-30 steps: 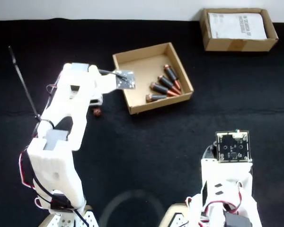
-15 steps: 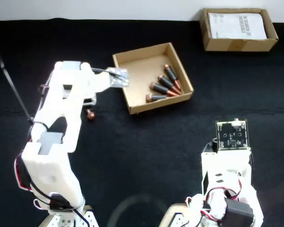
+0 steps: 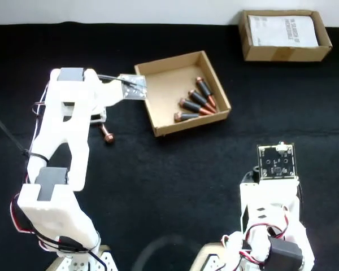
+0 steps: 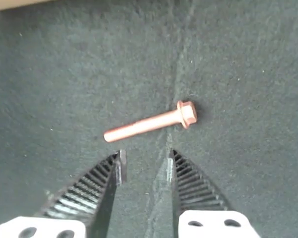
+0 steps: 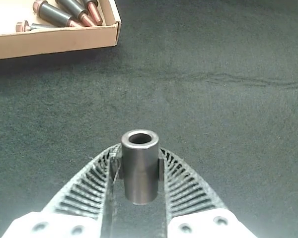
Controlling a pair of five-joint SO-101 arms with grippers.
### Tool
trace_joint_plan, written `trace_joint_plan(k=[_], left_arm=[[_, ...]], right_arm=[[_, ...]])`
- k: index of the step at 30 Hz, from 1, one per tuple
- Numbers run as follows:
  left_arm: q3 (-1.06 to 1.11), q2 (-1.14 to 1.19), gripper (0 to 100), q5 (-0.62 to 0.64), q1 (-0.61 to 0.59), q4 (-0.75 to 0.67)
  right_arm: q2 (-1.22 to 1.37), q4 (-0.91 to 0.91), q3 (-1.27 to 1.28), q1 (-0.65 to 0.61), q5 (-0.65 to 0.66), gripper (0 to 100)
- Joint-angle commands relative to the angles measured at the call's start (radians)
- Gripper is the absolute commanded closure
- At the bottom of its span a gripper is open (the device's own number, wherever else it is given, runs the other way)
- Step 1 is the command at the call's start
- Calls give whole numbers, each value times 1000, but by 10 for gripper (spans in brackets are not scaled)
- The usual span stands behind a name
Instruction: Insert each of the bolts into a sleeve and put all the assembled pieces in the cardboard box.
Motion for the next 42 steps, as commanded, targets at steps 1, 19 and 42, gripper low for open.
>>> trace_joint_plan(k=[1, 19, 42], left_arm=[[-30, 44, 885, -256, -24, 9], [-200, 306, 888, -252, 7, 8], [-214, 412, 971, -216, 122, -126]], right_arm=[[4, 1, -8, 10, 9, 991], [10, 8, -1, 10, 72, 991], [10, 50, 4, 8, 120, 991]])
